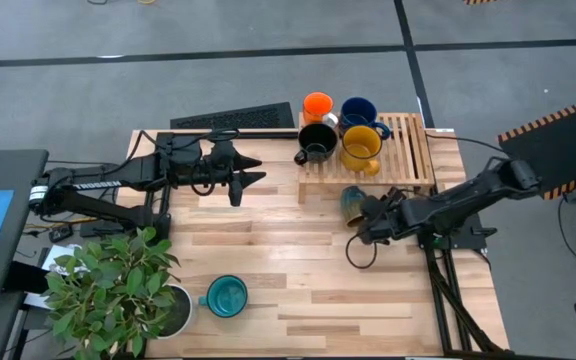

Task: Place coffee mugs
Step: Put the dark green patterned mug on the shelf

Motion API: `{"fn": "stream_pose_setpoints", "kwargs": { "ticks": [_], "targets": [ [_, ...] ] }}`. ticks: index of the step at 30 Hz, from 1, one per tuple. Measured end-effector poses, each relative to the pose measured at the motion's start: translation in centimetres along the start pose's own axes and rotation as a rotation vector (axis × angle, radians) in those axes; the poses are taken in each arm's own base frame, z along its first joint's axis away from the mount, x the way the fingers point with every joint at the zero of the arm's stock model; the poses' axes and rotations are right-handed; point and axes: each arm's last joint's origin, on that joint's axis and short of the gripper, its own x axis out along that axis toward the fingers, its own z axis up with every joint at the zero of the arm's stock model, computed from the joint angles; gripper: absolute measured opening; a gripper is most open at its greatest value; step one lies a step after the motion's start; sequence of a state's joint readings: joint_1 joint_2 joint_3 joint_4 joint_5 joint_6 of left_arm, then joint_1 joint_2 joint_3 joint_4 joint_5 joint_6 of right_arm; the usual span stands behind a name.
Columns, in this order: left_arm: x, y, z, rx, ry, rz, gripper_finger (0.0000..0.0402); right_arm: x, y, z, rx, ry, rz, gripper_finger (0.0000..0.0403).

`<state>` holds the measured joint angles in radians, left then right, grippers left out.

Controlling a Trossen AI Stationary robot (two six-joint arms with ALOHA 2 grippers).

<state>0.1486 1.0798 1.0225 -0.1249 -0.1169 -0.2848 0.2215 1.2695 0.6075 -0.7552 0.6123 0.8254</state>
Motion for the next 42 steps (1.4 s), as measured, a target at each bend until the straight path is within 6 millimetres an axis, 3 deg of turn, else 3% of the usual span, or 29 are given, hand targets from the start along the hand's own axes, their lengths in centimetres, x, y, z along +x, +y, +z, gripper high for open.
{"fn": "stream_pose_setpoints", "kwargs": {
  "ticks": [4, 9, 15, 19, 28, 35, 42],
  "targets": [
    [0.0, 0.0, 0.0, 0.000, 0.001, 0.000, 0.0167, 0.2, 0.4, 0.2, 0.013, 0.012, -0.014, 0.0185],
    [0.0, 0.0, -0.1, 0.001, 0.007, 0.002, 0.0167, -0.7, 0.8, 1.4, 0.029, -0.013, 0.010, 0.0060],
    [0.0, 0.0, -0.2, 0.002, 0.023, -0.003, 0.0167, -3.4, 0.5, 3.3, -0.004, 0.049, 0.147, 0.0061],
    [0.0, 0.0, -0.2, 0.002, 0.027, -0.018, 0.0167, -6.0, -0.5, 4.5, -0.081, 0.182, 0.250, 0.0061],
    [0.0, 0.0, -0.2, 0.015, 0.029, -0.027, 0.0167, -13.7, -4.3, 7.9, -0.221, 0.494, 0.439, 0.0061],
    [0.0, -0.1, -0.2, 0.016, 0.034, -0.046, 0.0167, -17.6, -7.3, 10.3, -0.065, 0.387, 0.577, 0.0061],
    [0.0, -0.1, -0.2, 0.037, 0.031, -0.055, 0.0167, -19.3, -11.4, 11.0, 0.217, 0.226, 0.488, 0.0061]
  ]
}}
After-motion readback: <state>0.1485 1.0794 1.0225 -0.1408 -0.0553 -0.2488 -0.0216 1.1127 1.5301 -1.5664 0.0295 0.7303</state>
